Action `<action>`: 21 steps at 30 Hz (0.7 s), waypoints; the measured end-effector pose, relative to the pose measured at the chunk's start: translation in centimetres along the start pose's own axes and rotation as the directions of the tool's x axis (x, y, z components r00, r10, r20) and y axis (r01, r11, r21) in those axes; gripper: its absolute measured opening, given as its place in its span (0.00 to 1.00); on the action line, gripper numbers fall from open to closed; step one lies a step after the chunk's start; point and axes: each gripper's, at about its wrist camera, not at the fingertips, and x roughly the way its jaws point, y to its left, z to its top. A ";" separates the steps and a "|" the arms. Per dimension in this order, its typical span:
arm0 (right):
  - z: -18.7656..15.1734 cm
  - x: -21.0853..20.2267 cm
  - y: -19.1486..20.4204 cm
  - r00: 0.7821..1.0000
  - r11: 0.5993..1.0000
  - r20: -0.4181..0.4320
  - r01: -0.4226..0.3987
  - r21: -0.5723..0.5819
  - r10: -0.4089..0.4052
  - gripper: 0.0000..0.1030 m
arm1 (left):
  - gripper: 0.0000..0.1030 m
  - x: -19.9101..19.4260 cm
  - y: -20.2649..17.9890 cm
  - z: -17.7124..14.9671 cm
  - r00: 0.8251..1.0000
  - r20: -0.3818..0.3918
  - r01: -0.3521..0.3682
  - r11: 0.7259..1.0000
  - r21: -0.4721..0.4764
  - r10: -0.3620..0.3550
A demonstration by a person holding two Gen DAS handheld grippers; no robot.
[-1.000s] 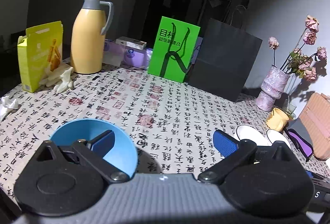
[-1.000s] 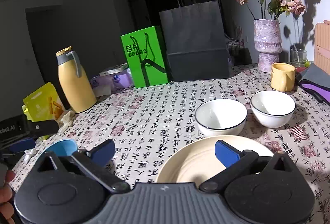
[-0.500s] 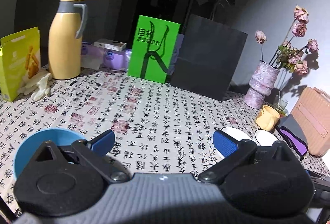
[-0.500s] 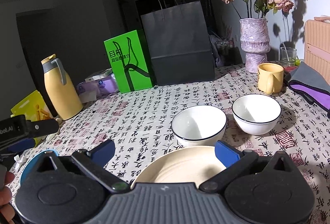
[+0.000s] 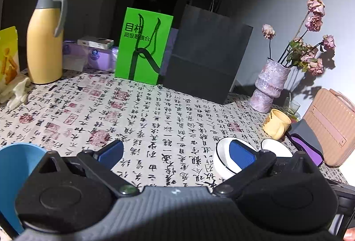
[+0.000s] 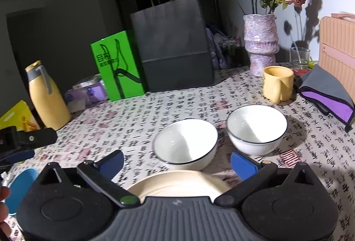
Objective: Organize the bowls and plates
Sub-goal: 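Move both open tools toward the two white black-rimmed bowls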
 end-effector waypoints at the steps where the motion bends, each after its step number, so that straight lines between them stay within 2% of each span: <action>1: 0.1 0.2 -0.3 1.000 1.000 -0.001 0.005 0.001 -0.005 1.00 | 1.00 0.3 -0.1 0.0 1.000 -0.002 0.001 1.000 0.002 -0.001; 17: 1.7 3.8 -3.1 0.999 1.000 -0.043 0.026 0.017 -0.025 0.97 | 1.00 4.8 -2.1 0.7 0.999 -0.037 0.023 0.999 -0.023 -0.023; 21: 2.0 4.5 -3.4 0.998 0.999 -0.052 0.028 0.015 -0.028 0.96 | 1.00 5.9 -3.0 0.9 0.999 -0.048 -0.018 1.000 -0.011 0.017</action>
